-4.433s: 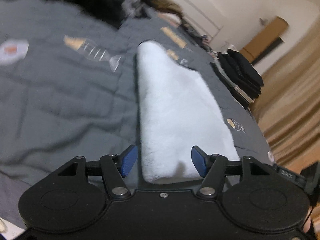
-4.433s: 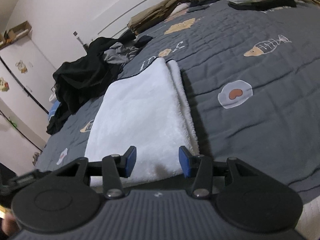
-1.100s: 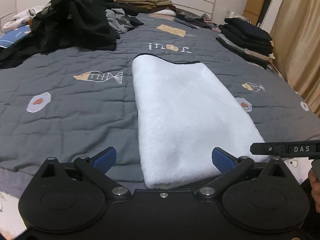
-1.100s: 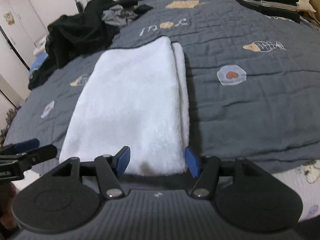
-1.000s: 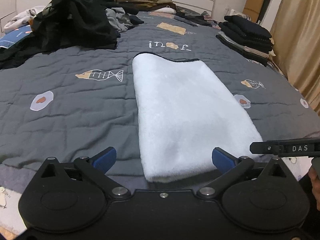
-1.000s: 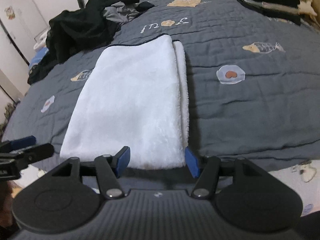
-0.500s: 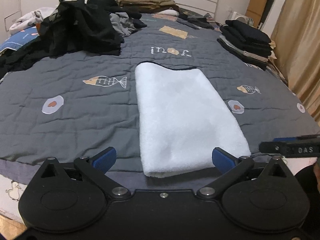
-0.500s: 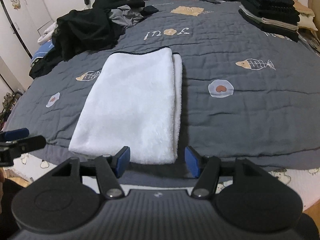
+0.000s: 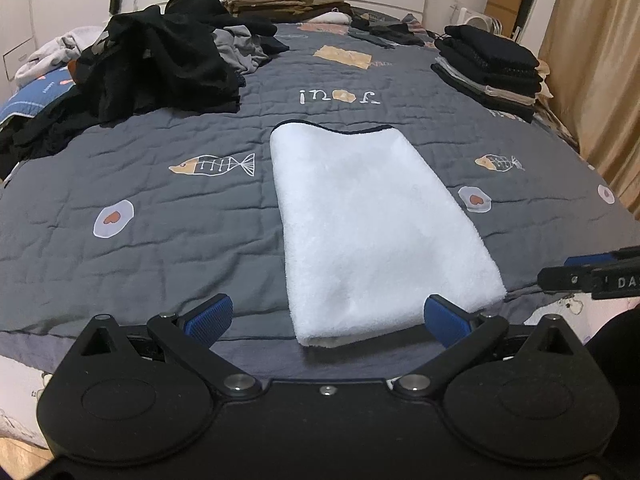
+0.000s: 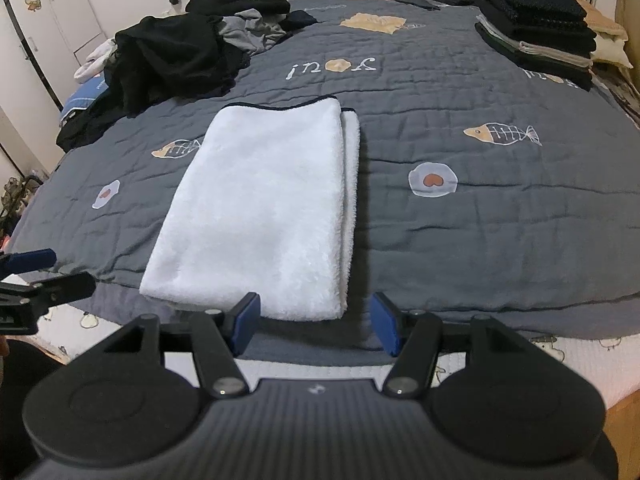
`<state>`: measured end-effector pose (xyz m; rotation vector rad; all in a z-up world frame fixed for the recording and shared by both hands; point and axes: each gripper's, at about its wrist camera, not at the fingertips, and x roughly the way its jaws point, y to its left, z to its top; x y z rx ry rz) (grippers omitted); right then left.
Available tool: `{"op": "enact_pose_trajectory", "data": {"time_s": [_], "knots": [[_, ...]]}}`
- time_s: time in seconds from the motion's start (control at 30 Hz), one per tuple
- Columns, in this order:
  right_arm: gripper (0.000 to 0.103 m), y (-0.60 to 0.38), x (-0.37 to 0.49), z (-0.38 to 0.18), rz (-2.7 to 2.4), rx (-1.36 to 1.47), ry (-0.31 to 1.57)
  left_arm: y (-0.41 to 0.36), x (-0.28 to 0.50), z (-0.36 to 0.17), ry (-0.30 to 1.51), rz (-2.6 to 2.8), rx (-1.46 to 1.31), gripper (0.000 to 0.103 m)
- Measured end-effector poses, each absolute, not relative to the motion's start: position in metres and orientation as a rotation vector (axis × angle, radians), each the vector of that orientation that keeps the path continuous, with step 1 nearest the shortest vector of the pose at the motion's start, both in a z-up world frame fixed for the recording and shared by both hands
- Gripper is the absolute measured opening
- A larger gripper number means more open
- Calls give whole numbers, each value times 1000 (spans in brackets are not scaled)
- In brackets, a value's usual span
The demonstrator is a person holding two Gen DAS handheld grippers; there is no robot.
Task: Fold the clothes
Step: 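Open both grippers and withdraw from the folded blanket, then lower the left gripper onto the blanket's black-trimmed edge and pinch it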
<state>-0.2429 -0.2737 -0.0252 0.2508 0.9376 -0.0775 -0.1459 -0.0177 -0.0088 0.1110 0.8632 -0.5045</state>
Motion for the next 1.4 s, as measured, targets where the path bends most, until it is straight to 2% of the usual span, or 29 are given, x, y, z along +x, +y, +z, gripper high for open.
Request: {"op": "enact_pose_trajectory", "data": {"time_s": [0.57,0.87,1.4], "knots": [[60,-273,-231,-33,-45,293,936,-5,-135,-8,848,-515,94,103],[60,-282,-221,-40,-7,327,924,15,-118,-9,828,-551,-14,103],[60,-317,-204,-67,33,482,937,23,-50,-25,838,-632,-136,103]]}}
